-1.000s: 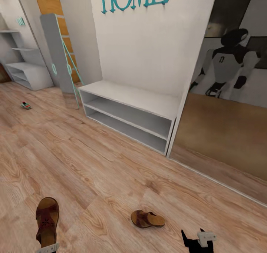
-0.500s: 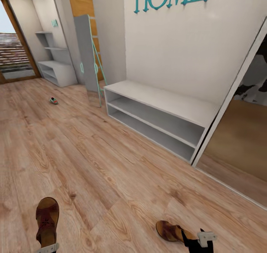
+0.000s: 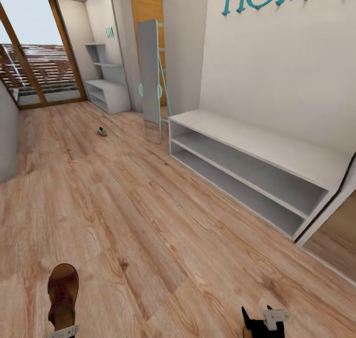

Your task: Pick up the two gym shoes and the two sandals from the corridor floor and place them onto the hallstand (shoe rack) in the corridor, making sure they are on the rack and not on the floor. Arrange them so the two gym shoes are next to each other and the two sandals are next to each other.

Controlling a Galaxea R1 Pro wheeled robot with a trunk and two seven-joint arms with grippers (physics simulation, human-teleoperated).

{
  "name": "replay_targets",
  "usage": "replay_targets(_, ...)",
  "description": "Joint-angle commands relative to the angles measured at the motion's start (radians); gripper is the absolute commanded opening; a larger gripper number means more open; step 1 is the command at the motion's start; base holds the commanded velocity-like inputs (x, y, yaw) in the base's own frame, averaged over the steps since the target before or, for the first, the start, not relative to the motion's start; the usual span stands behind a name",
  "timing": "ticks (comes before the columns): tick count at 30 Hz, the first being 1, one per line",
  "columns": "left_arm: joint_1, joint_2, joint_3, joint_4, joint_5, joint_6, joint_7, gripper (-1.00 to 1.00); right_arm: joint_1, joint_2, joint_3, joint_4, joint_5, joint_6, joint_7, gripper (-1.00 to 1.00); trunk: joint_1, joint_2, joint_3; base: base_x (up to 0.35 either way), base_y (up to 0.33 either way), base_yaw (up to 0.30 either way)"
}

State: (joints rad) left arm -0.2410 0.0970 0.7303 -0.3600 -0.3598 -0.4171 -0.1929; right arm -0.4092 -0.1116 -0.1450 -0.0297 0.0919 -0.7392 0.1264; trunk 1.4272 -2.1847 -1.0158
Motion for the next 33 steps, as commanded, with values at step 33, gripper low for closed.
replay_targets(33, -0.001, 0.0, 0.008, 0.001, -0.004, -0.003, -0.01, -1.0, 0.0, -0.004, -0.008, 0.002, 0.012, -0.003, 0.004, 1.0, 0.0, 0.0, -0.001, 0.278, 0.149, 0.185)
